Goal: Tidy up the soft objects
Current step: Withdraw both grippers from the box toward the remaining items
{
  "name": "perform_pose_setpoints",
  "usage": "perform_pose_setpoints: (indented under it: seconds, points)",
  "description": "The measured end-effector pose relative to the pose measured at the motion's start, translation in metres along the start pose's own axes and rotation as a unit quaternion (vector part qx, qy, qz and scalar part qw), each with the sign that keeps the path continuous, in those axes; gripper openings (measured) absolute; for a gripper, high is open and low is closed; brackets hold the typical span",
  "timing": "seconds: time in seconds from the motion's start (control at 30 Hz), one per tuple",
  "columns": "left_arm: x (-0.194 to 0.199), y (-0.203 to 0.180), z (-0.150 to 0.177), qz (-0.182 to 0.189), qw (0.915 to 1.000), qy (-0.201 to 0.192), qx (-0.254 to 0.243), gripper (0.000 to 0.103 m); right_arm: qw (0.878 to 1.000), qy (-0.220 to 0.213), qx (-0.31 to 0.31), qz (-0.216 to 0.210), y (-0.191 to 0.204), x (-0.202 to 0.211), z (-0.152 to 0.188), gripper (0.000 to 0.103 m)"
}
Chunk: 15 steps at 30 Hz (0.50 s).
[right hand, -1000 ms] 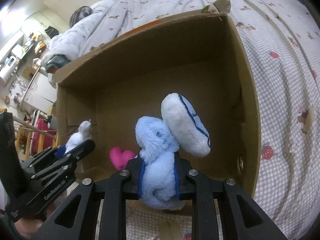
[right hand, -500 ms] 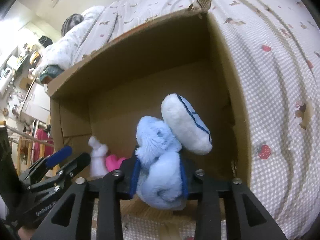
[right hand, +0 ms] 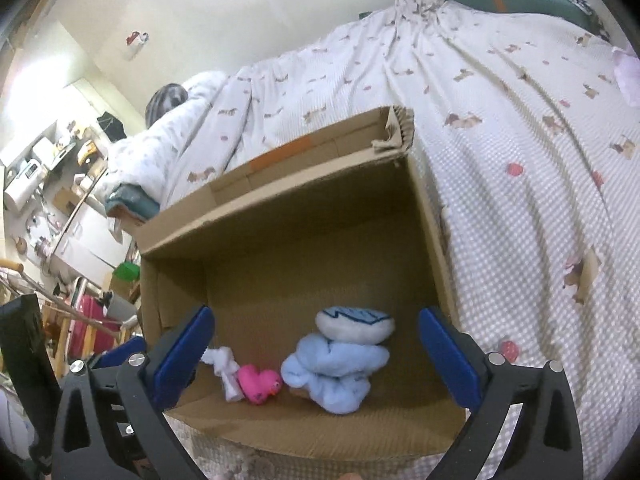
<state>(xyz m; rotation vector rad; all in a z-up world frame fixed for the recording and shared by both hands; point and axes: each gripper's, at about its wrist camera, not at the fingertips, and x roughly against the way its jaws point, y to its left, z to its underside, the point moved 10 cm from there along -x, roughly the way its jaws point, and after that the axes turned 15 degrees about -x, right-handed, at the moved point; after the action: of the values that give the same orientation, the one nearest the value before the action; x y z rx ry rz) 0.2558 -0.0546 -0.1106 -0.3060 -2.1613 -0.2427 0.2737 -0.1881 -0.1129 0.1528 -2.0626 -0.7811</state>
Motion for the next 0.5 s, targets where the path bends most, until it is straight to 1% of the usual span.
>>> perform_pose_setpoints:
  seconds: [0.23, 0.4, 0.5]
  points:
    - [0.009, 0.009, 0.007, -0.009, 0.9998, 0.001, 0.016, 0.102, 1.0, 0.0, -0.02, 0.0, -0.002, 0.005, -0.003, 0.103]
    - [0.01, 0.009, 0.013, 0.007, 0.9996, 0.009, 0.025, 0.102, 0.999, -0.011, -0.03, -0.002, -0.007, 0.02, -0.003, 0.103]
    - [0.013, 0.013, 0.02, -0.009, 0.9995, 0.021, 0.024, 0.102, 0.999, -0.011, -0.033, 0.008, -0.013, 0.025, 0.002, 0.103]
